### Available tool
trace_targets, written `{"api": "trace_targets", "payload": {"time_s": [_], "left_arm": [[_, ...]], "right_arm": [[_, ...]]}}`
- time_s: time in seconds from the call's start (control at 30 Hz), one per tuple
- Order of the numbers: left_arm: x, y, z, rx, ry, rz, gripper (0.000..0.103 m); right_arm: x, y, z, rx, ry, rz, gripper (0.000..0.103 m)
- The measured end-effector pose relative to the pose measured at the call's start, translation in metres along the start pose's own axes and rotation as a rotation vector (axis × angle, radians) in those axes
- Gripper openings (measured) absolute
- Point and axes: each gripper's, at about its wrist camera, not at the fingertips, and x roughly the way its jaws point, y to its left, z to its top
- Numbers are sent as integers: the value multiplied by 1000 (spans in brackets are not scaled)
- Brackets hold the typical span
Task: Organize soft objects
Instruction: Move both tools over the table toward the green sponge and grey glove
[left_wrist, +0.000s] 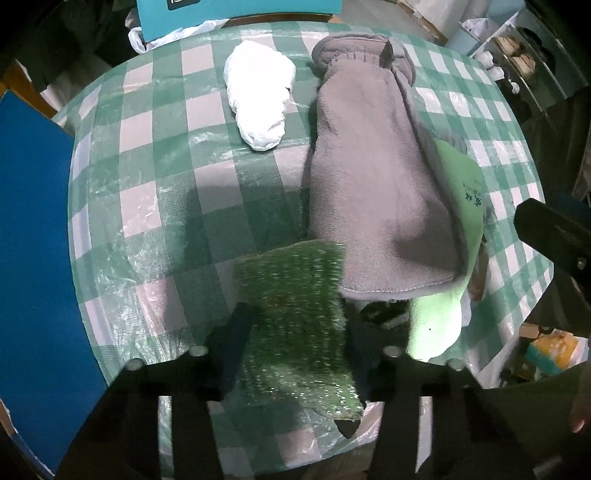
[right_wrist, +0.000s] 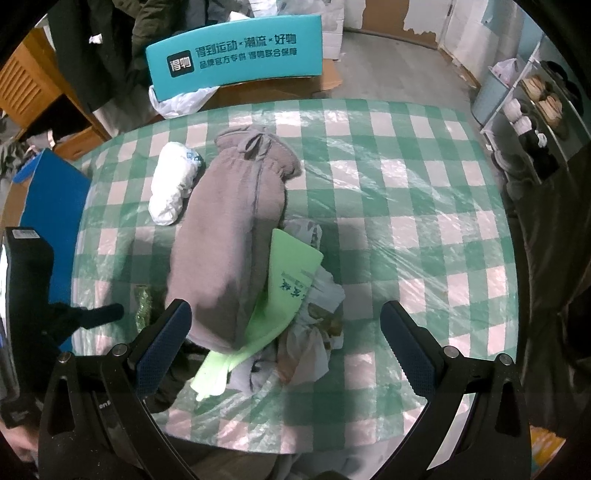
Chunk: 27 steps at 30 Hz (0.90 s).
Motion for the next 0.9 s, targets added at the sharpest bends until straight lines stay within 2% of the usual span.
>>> {"api": "trace_targets", "payload": {"time_s": [0.13,0.33,0.73,0.9], "left_arm": [[0,8,1,-1,3,-12,26],[-10,30,-2,-8,-17,-19,16],[-32,82,20,-69,-61,-17,14],[-36,89,17,-81,-76,-16,14]], "right_arm": [[4,4,3,-6,8,-1,101],[13,14,10,-17,18,0,101],[46,28,43,-31,30,-33,101],[62,30,56,-1,52,-21,101]]}}
